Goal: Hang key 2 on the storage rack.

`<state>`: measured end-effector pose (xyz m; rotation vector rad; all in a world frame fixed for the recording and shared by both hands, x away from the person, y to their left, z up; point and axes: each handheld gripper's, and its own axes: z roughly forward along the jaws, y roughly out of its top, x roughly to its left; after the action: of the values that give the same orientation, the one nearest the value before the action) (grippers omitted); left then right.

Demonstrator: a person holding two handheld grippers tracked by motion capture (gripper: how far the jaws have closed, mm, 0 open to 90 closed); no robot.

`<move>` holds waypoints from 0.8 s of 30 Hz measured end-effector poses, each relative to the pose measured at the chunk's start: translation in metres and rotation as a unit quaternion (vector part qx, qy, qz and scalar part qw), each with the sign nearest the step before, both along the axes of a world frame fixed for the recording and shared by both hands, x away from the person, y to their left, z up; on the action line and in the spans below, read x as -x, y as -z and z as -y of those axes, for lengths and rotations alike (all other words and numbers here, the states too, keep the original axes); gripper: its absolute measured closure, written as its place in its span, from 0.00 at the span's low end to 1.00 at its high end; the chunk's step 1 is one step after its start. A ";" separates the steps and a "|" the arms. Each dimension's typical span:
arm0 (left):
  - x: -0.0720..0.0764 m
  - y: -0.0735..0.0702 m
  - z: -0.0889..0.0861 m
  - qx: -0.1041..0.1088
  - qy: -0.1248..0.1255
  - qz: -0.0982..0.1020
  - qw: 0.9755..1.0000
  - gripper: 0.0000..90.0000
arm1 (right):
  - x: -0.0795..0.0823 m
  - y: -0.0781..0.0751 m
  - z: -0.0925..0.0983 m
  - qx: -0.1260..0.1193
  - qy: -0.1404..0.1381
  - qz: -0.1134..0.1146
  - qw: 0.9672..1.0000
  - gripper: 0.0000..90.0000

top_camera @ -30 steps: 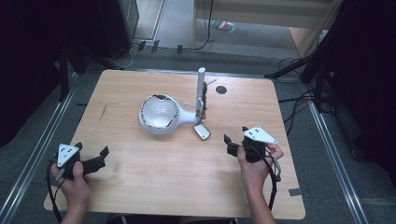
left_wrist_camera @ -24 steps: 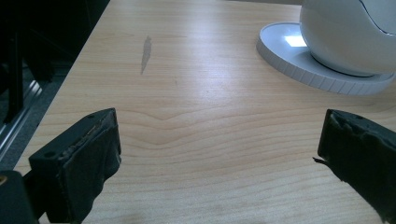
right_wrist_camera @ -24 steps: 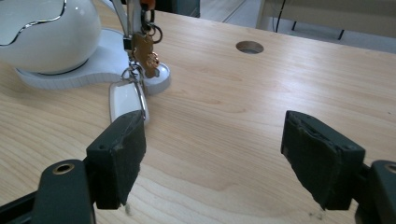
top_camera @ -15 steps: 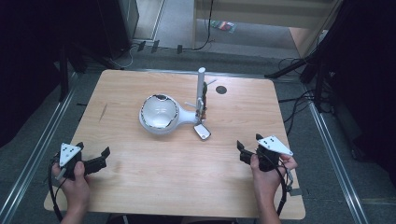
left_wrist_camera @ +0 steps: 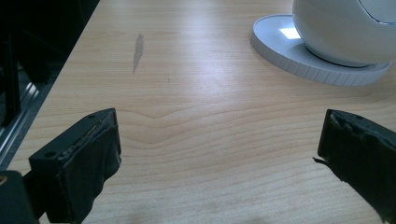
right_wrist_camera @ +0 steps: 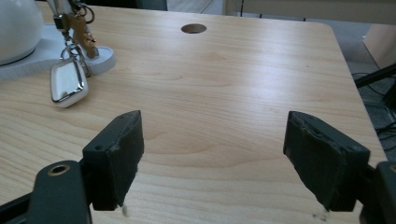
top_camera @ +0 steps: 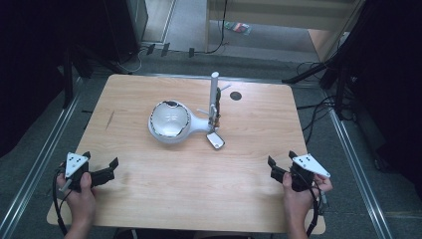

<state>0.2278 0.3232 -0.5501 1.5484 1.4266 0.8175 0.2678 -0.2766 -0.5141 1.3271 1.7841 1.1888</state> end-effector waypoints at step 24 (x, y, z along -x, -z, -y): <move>0.000 0.000 -0.001 0.006 0.000 -0.002 1.000 0.00 | 0.025 0.022 0.038 -0.022 0.002 -0.027 0.999 0.24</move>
<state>0.2280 0.3246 -0.5501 1.5408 1.4323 0.8059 0.2429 -0.3144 -0.5364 1.3997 1.8024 1.2069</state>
